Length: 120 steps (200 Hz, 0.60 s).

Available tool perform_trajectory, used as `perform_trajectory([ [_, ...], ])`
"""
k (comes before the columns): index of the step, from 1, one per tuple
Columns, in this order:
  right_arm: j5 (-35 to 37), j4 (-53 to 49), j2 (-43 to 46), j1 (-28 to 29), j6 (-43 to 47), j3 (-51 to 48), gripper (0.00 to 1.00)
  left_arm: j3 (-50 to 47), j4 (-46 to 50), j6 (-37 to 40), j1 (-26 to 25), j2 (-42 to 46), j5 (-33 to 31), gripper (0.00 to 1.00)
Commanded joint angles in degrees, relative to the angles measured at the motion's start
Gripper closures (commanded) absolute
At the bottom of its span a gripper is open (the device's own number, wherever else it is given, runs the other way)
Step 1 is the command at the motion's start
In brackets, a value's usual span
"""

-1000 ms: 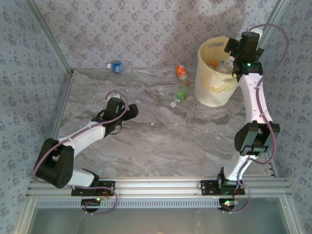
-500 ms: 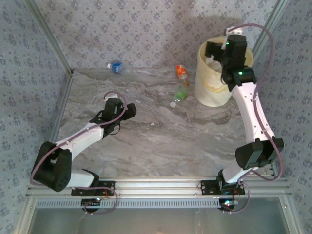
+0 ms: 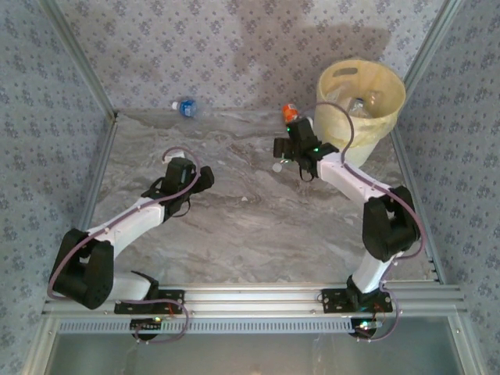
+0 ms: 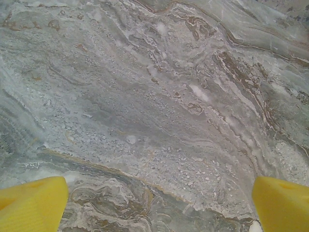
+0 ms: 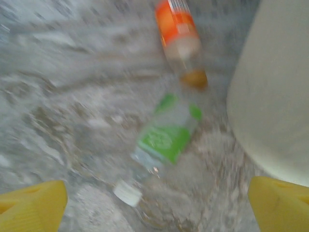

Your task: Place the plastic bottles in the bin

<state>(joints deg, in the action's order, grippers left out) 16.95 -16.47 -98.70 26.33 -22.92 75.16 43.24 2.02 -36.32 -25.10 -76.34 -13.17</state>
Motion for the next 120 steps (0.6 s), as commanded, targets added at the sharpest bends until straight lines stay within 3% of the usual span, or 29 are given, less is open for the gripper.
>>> perform_trajectory([
  [1, 3.8, 5.5, -1.5, 1.6, -8.0, -1.5, 0.02, -0.9, 1.0, -0.1, 0.6, 0.9, -1.3, 0.02],
  [81, 6.7, 6.9, -16.9, 1.3, -9.1, 4.6, 0.02, -0.6, 1.1, -0.5, 0.8, -1.2, -1.2, 0.02],
  [120, 7.5, 8.6, -21.7, 1.1, -10.1, 6.7, 0.13, -0.4, 1.1, -0.5, 0.8, -1.6, -1.3, 0.02],
])
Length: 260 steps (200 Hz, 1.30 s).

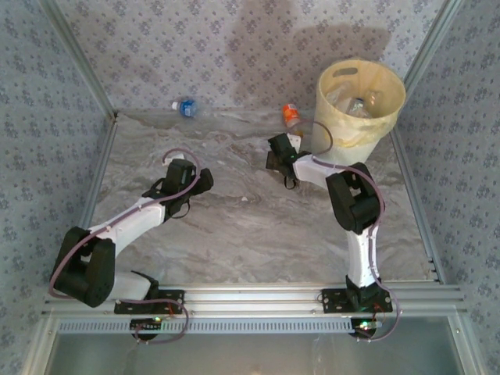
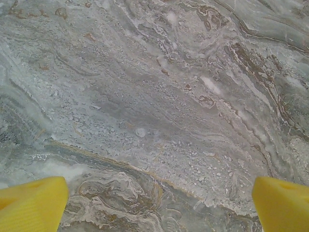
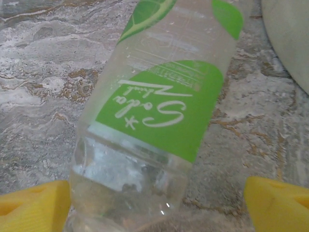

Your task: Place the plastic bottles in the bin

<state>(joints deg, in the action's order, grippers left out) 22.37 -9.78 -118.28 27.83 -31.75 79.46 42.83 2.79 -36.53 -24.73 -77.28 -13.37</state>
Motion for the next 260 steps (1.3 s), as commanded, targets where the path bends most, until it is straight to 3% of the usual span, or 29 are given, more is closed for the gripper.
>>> perform_trajectory([
  [1, 2.1, 2.0, -2.1, -0.4, -1.3, 2.3, 0.14, 0.0, 0.4, -0.2, 0.5, -0.7, -1.1, 0.02],
  [37, 0.9, 8.3, -0.4, -0.2, 2.3, -1.0, 0.39, 0.1, 0.4, -0.3, 0.5, -0.9, -0.9, 0.02],
  [109, -3.9, 15.6, 10.0, 0.8, 9.2, -8.2, 0.52, 0.7, 0.4, -0.3, 0.6, -1.4, -0.3, 0.02],
  [156, -6.7, 18.8, 21.4, 1.6, 12.8, -13.0, 0.54, 0.3, 0.2, -0.5, 0.6, -0.6, 0.0, 0.02],
  [205, -14.6, 17.2, 36.4, 0.9, 18.9, -11.6, 0.56, -0.1, -1.3, -0.6, 0.6, 0.6, 1.0, 0.02],
  [231, -16.6, 13.3, 41.8, -2.8, 21.7, -7.1, 0.56, -0.1, -1.5, -0.7, 0.6, 0.6, 1.2, 0.02],
  [260, -17.3, 8.2, 42.9, -12.0, 22.0, -2.9, 0.56, -0.3, -1.7, -1.0, 0.6, 0.6, 1.6, 0.02],
])
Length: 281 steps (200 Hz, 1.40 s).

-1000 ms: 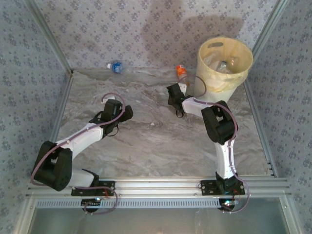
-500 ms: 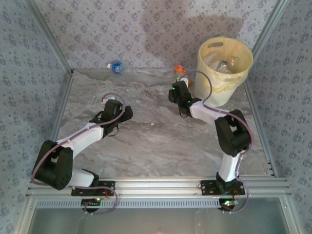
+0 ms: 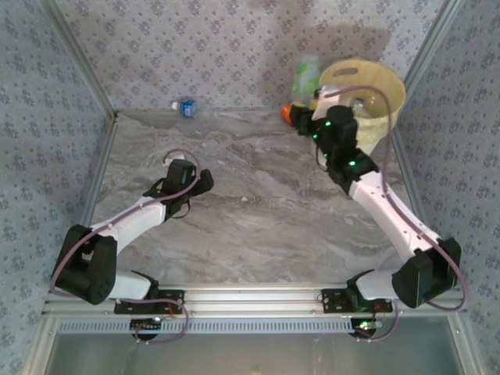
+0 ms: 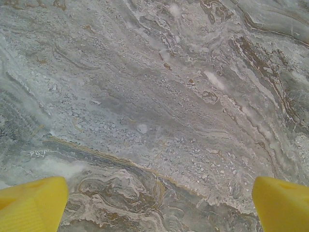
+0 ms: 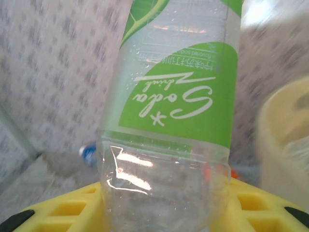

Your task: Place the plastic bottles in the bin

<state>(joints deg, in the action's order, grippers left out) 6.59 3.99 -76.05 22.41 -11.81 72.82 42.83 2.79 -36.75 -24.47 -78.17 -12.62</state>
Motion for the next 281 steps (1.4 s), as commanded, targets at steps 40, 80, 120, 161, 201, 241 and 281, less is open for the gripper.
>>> perform_trajectory([
  [40, -9.6, -14.5, -6.0, -19.1, -1.1, 12.2, 0.56, -0.4, -1.9, -0.8, 0.3, 2.1, 1.0, 0.02],
  [80, -12.3, -22.6, -15.6, -22.1, -1.3, 23.0, 0.35, -0.6, -1.6, -0.8, 0.3, 3.0, 0.8, 0.02],
  [120, -13.1, -21.5, -17.1, -21.2, -1.2, 25.4, 0.13, -1.6, -1.1, -0.6, 0.3, 4.8, 0.1, 0.02],
  [161, -13.9, -19.2, -13.5, -17.4, -0.6, 23.1, 0.09, -2.2, -0.9, -0.5, 0.4, 5.5, -0.6, 0.02],
  [201, -12.6, -19.7, -14.0, -7.3, 9.8, 23.1, 0.00, -2.4, -1.6, -0.8, 0.4, 5.2, -0.3, 0.02],
  [241, -15.1, -22.5, -21.7, -3.1, 12.0, 26.6, 0.00, -2.9, -1.5, -0.5, 0.4, 5.9, -0.4, 0.02],
  [281, -15.9, -30.3, -33.7, -1.5, 13.6, 36.4, 0.00, -3.6, -2.2, -0.3, 0.9, 6.4, -1.1, 0.02],
])
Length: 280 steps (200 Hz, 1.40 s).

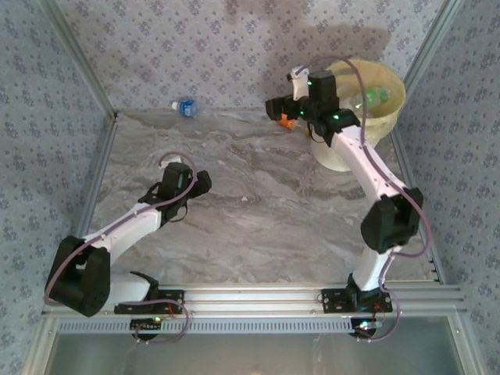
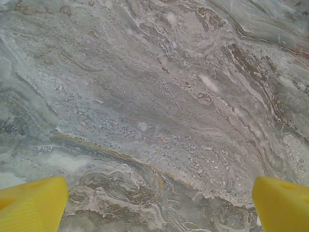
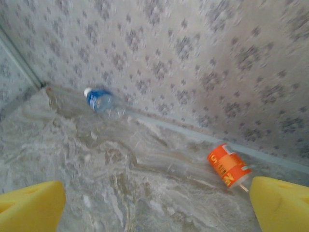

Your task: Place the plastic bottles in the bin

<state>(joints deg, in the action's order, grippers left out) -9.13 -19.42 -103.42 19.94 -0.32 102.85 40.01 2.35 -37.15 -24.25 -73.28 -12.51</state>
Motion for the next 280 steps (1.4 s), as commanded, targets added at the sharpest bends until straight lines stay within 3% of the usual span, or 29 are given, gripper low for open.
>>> perform_trajectory([
  [1, 0.0, -7.0, -6.8, 0.9, 2.0, 6.6, 0.00, -0.7, -1.7, 0.1, 0.6, 1.5, -1.2, 0.02],
  [75, 12.9, -6.8, -30.6, -1.1, -3.7, 26.3, 0.00, -1.0, -3.1, 0.5, 0.9, -0.4, -2.2, 0.02],
  [98, 13.4, -4.6, -36.7, -2.4, -4.9, 31.4, 0.00, -0.7, -3.4, 0.9, 1.0, -1.5, -2.9, 0.02],
  [141, 16.7, -9.2, -48.9, -4.8, -1.1, 46.1, 0.00, 1.4, -3.4, 1.5, 1.4, -5.9, -2.1, 0.02],
  [193, 9.9, -6.3, -51.9, -8.3, 0.7, 46.3, 0.00, 4.8, -3.5, 1.9, 1.3, -12.3, 0.5, 0.02],
  [237, -2.4, -10.2, -53.6, -8.3, 2.7, 46.2, 0.00, 7.3, -2.9, 2.0, 1.3, -16.6, 1.2, 0.02],
  [280, -4.0, -14.8, -53.7, -7.8, 4.6, 46.2, 0.00, 9.1, -2.5, 2.3, 1.3, -18.7, 2.3, 0.02],
])
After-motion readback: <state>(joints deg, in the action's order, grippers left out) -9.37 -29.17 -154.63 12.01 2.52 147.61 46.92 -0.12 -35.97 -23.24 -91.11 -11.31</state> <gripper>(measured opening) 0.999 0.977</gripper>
